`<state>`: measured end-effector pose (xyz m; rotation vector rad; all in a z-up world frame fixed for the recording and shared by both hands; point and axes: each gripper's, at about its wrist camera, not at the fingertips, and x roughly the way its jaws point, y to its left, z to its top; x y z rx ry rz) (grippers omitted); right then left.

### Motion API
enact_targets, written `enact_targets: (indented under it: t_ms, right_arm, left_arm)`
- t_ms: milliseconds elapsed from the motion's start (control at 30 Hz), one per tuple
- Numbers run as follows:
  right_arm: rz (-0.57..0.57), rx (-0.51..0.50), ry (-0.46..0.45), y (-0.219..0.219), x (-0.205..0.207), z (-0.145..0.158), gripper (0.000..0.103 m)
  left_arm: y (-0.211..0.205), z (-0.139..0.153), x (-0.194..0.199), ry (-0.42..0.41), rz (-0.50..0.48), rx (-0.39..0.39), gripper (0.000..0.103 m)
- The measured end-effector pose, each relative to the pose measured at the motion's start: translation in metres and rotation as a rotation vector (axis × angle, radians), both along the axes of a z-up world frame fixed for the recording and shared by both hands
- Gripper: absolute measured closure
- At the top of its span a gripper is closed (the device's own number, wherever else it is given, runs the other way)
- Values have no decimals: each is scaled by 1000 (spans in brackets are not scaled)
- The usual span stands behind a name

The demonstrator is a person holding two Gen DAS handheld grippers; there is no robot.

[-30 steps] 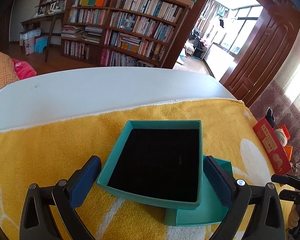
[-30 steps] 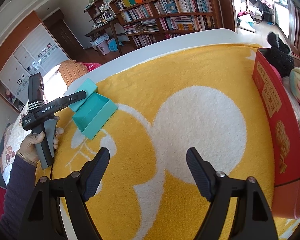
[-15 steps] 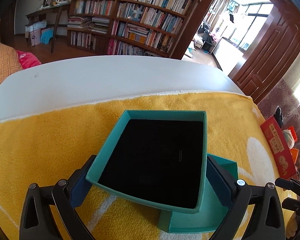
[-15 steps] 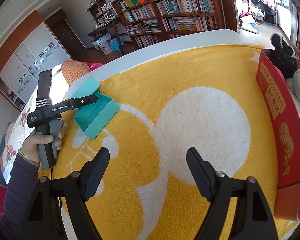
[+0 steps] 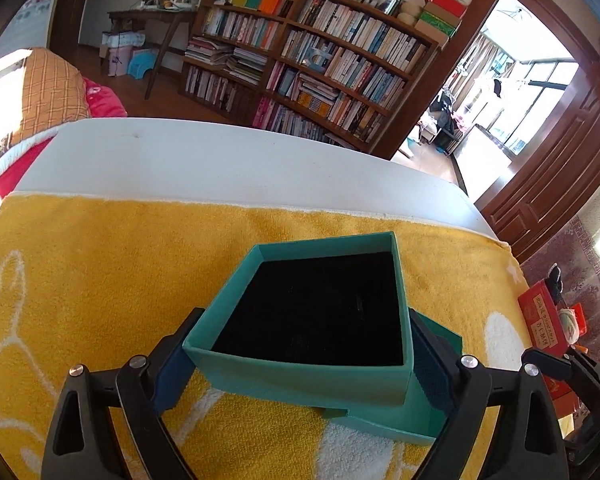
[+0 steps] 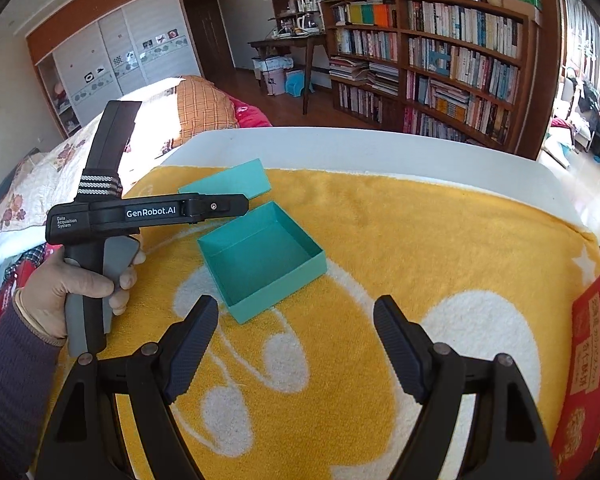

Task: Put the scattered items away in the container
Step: 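Grasp the teal lid with the right tool while the left tool holds the box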

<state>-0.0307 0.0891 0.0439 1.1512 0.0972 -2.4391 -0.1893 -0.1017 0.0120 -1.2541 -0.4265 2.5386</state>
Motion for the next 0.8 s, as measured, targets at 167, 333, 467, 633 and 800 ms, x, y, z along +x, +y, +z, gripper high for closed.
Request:
enact_targets:
  t_ms: [167,333,467,633,800]
  right_arm:
    - [148,81,9,-34,-23,-15,18]
    - [221,114,-8,-52,-27,-24,18]
    - [229,182,38,-63,-30,-24,18]
    - [319,282,72,-75,-45,-36,15]
    - [366,266,55,-73,-56,-50,2]
  left_arm:
    - [-16,9,9,34,54,-36,9]
    - [-34,7,7,24,74,12,9]
    - [-36,4,5,16,68,23,9]
    - [-38,2,5,14,70,39,9]
    - [-36,0,5,12,67,40,9]
